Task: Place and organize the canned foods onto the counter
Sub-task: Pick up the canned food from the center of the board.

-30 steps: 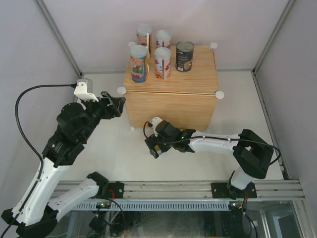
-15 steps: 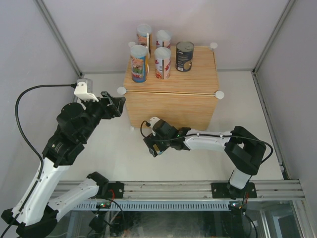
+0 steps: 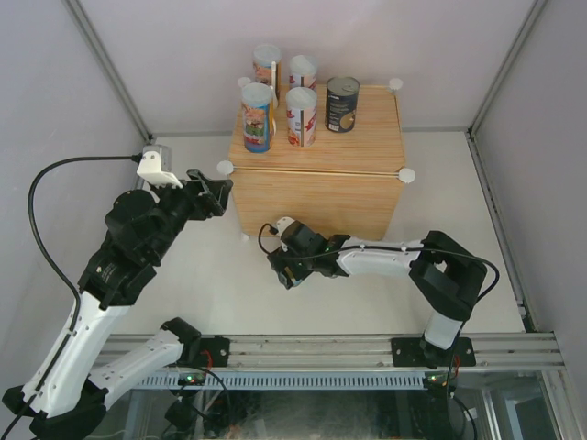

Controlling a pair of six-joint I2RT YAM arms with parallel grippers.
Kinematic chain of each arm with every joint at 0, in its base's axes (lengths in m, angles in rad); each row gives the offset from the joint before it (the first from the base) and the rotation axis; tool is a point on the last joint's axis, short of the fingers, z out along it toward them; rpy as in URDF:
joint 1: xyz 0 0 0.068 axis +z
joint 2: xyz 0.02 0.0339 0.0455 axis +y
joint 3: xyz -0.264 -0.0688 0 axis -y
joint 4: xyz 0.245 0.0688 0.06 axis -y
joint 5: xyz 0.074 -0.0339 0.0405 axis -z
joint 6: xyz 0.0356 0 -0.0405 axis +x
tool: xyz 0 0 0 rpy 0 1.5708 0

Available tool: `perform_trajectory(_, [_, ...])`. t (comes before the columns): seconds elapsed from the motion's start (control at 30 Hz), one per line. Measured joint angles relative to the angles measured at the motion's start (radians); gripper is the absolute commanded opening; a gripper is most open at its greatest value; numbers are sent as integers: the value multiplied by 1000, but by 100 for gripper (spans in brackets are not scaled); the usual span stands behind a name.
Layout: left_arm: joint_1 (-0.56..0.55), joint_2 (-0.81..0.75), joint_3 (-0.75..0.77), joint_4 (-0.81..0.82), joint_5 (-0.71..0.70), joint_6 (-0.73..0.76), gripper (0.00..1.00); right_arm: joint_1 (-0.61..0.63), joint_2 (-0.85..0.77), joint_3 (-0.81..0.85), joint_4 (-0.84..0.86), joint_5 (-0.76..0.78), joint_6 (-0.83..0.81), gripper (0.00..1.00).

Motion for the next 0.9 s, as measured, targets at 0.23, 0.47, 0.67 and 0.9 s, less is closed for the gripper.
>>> perform_trajectory(0.23, [0,-2,-2,4,-7,0,76,-5,18,12,-11,-4,-3,39])
perform_trajectory(0.47, [0,-51,-54,25,-8,-3,76,-6,19,30,-53,-13,-1,20])
perform_trajectory(0.67, [0,-84,-79,39,-11,-12,76,-5,19,43,-84,-20,0,18])
perform_trajectory(0.9, [0,-109,-85,39,-18,-19,77,-4,19,44,-88,-41,3,15])
